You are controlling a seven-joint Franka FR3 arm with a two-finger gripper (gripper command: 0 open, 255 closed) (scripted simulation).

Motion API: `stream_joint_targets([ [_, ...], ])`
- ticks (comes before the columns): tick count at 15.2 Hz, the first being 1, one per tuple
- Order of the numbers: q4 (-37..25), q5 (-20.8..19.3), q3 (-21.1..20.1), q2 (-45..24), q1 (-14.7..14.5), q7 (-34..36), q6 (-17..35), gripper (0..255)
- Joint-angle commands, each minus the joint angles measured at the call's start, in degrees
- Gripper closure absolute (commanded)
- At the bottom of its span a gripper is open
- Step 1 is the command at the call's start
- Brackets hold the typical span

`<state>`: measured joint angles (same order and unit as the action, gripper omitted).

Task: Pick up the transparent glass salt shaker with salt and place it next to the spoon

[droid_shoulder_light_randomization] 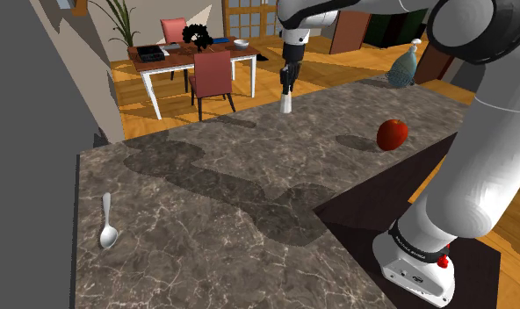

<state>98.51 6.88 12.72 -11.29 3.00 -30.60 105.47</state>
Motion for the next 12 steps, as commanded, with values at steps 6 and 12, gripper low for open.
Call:
stream_joint_targets([
  [6,-5.0,-0.2,0.1,0.4,0.1,0.4,-5.3,255],
  [12,-9.6,-0.3,0.2,0.3,0.2,0.8,-9.9,255],
])
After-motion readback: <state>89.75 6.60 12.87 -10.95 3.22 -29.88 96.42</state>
